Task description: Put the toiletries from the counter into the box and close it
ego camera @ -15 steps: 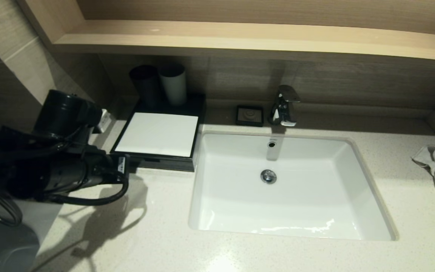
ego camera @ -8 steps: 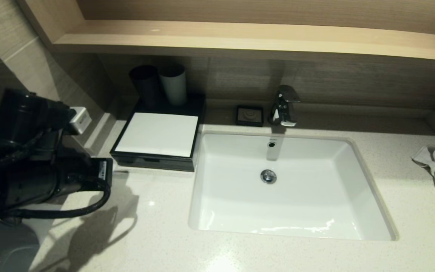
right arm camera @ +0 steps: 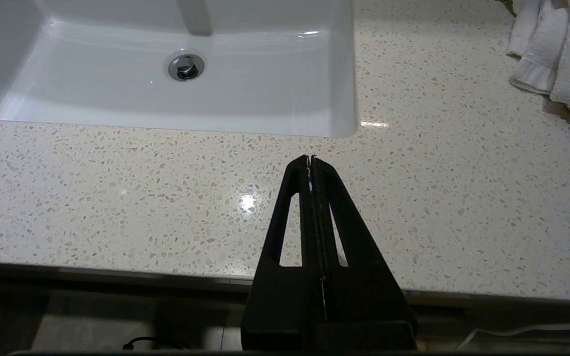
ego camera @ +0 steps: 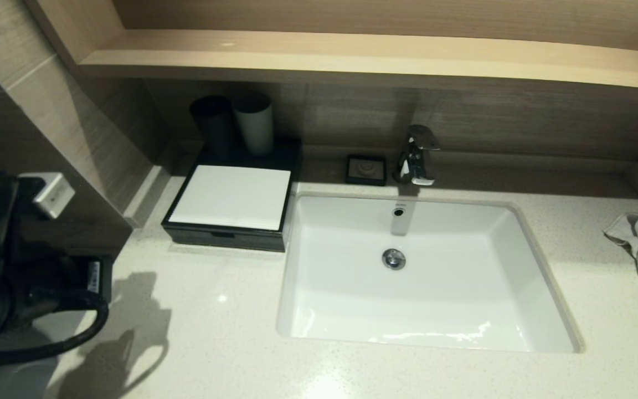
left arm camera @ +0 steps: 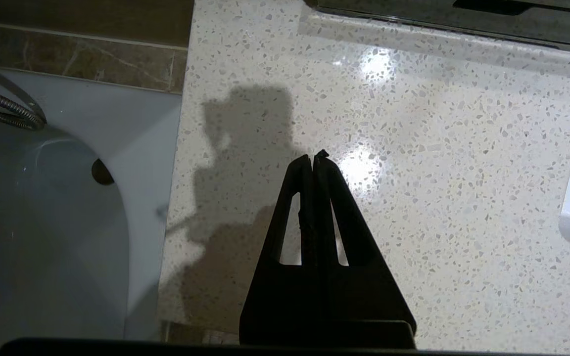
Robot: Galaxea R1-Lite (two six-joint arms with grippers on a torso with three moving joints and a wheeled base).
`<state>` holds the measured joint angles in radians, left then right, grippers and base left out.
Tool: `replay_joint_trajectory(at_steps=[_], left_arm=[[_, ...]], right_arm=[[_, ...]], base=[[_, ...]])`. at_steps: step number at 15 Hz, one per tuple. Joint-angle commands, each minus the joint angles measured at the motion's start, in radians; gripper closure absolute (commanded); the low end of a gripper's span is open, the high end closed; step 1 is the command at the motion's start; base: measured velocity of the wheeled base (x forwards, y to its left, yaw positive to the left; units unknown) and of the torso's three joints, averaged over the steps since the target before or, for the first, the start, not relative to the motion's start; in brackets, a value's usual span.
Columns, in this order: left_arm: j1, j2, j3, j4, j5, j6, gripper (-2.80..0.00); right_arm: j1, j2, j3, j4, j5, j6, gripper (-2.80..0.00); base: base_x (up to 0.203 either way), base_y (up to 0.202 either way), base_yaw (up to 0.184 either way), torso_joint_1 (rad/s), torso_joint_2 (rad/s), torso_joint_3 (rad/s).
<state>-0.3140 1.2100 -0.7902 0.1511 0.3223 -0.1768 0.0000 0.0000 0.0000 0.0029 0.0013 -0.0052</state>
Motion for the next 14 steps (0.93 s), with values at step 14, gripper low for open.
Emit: replay_joint_trajectory(at_steps=[14], left_arm=[[0.066, -0.293, 0.247, -0.046, 0.005, 0.047, 0.00]], right_arm=[[0.000, 0.000, 0.000, 0.000, 0.002, 0.000, 0.00]], base=[[0.000, 0.000, 0.000, 0.000, 0.00, 0.000]])
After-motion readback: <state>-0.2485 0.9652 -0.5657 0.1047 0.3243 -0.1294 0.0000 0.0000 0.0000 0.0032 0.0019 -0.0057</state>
